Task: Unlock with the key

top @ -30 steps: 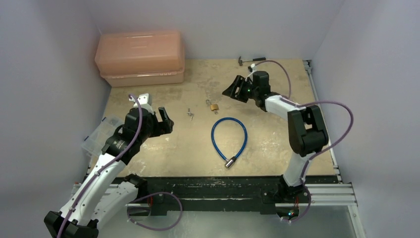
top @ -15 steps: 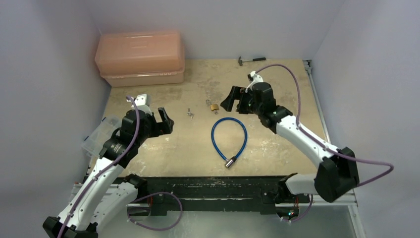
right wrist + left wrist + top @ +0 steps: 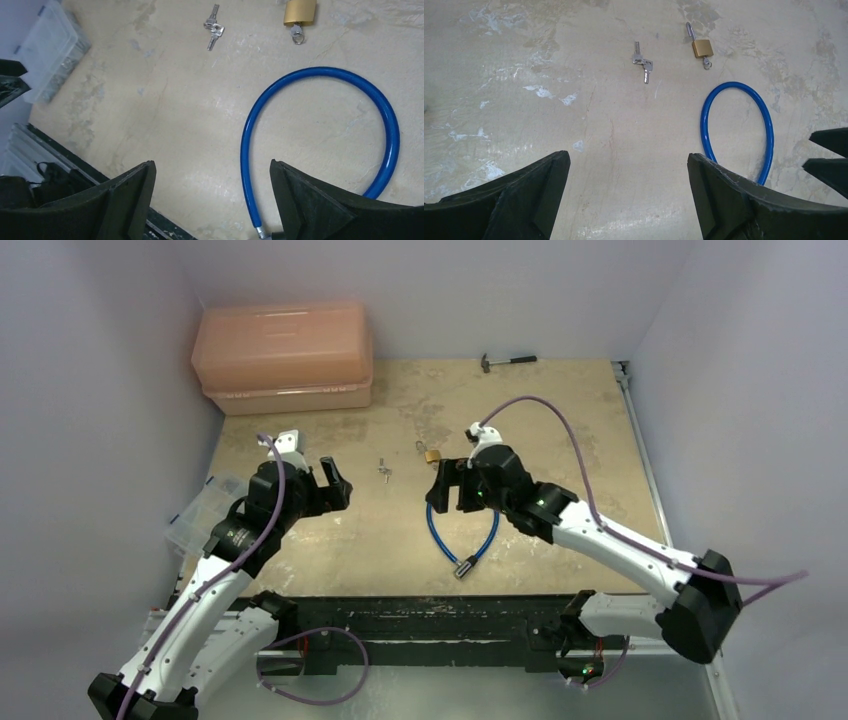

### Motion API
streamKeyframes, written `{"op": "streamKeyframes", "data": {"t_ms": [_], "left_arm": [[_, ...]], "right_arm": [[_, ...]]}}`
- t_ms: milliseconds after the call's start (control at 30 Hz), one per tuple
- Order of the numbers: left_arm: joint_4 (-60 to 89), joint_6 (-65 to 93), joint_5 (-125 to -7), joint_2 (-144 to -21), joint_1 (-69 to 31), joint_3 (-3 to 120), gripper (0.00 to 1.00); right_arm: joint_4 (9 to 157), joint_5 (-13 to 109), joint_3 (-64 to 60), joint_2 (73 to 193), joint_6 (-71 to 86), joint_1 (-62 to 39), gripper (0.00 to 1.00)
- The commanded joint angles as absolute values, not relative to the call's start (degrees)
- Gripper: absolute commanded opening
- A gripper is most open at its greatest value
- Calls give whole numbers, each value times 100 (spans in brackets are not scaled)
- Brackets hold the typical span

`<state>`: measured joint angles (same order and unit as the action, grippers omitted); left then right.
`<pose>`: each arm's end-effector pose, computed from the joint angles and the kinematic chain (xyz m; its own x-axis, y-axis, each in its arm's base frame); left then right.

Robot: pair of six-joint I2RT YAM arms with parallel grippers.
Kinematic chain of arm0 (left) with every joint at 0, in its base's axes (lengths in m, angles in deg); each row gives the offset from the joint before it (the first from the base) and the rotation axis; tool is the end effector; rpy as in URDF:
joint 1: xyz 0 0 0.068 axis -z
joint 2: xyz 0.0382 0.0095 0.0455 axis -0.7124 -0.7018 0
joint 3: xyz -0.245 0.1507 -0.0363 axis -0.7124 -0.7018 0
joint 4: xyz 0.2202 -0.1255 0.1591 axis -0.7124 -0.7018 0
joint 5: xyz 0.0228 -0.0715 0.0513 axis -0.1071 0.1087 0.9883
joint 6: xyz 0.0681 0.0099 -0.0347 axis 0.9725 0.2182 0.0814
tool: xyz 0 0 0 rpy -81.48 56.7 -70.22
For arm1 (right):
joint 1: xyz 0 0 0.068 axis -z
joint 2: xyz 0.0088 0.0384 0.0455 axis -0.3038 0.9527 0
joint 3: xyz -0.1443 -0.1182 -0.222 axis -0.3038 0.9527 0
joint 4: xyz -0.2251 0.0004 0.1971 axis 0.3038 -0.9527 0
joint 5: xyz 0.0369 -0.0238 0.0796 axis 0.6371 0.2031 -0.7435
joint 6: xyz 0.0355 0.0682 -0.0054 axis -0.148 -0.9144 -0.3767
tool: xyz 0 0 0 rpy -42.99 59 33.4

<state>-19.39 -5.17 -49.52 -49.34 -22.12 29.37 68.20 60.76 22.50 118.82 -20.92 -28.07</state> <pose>0.1999 -0.0759 0.2973 -0.5438 -0.3165 -0.7772 0.0003 0.9261 -0.3773 0.2266 0.2244 0.2805 -0.6763 0.1297 -0.7251 -0.3315 0.8255 0.4568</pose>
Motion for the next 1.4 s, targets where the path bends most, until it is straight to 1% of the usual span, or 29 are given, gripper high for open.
{"op": "streamKeyframes", "data": {"t_ms": [0,167,333,433,567,700,833,933,1067,1233,1300,1367], "left_arm": [[-1754,-431,-4904,-4861,-2231,2978,94],[-1794,-431,-4795,-4757,-2240,2997,94],[-1795,-420,-4730,-4692,-2255,2994,94],[-1796,-405,-4759,-4703,-2265,3000,94],[-1780,-379,-4846,-4720,-2273,2996,94],[-1740,-335,-4921,-4731,-2296,3001,94],[-1742,-317,-4968,-4731,-2319,2997,94],[-1730,-301,-5000,-4727,-2319,2987,94],[-1721,-288,-5029,-4731,-2328,2994,93],[-1722,-282,-5031,-4723,-2328,2987,93],[-1725,-269,-5042,-4731,-2328,3000,93],[-1726,-271,-5045,-4731,-2333,3003,93]], "right_arm": [[6991,6089,1337,12779,-1375,-2863,91],[6723,5681,-276,14487,-621,-2873,86],[6213,5614,-1914,16102,-148,-2876,83],[6106,5582,-2658,16910,73,-2872,80],[5934,5585,-3506,17620,363,-2872,79],[5742,5474,-4090,18167,618,-2872,78],[5631,5554,-4441,18551,753,-2864,77],[5616,5555,-4546,18745,783,-2864,74],[5655,5673,-4526,18925,756,-2850,67],[5819,5585,-4187,18894,518,-2694,61],[5950,5451,-3928,18823,438,-2604,55],[6017,5368,-3789,18801,399,-2542,51]]}}
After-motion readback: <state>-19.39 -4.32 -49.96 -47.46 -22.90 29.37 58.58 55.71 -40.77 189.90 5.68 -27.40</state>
